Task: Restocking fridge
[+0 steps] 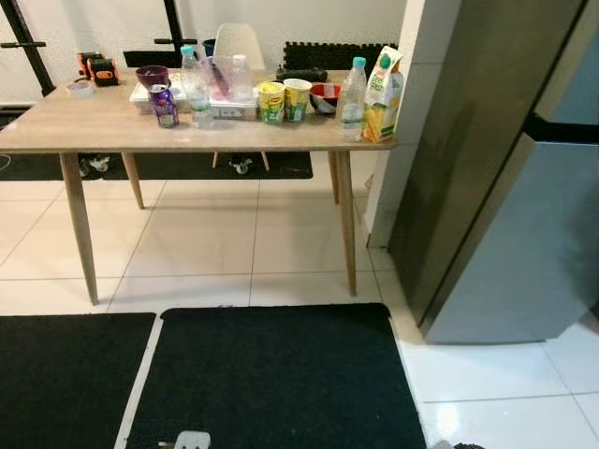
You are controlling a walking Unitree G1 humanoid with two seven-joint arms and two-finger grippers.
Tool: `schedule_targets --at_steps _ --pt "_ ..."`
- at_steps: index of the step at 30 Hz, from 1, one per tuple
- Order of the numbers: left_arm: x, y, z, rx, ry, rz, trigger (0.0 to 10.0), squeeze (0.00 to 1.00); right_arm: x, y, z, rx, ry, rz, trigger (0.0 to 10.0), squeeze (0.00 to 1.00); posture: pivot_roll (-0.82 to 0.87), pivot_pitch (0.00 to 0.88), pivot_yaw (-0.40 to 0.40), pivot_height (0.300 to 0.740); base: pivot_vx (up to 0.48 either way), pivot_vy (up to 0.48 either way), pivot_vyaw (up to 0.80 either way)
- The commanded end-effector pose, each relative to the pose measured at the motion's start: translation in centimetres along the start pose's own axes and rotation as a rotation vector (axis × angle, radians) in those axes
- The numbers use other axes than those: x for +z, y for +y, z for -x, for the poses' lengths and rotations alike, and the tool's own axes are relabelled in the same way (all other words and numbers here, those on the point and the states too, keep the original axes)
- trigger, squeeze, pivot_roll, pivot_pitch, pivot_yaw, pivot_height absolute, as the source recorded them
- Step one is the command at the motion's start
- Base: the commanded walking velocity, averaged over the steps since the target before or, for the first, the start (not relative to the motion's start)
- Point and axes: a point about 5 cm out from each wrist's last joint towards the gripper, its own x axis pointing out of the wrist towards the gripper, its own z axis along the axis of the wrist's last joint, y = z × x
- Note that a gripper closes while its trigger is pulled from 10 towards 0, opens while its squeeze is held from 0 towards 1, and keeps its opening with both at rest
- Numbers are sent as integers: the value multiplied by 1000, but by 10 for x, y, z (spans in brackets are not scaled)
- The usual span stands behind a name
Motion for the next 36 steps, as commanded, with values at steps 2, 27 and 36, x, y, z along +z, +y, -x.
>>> schedule_targets --at_steps 2,27,36 --pt "-7 1 1 1 19 -3 10000 0 3 4 -1 8 -13 -12 10000 0 -57 0 6 740 276 0 0" --pt "-5 -5 0 -7 17 2 10000 0 4 -3 0 -8 -15 -3 10000 0 -64 0 -18 740 279 0 0" --pt "-4 -5 0 -8 16 0 10000 0 7 -6 0 -10 -22 1 10000 0 -64 0 -23 740 280 0 0"
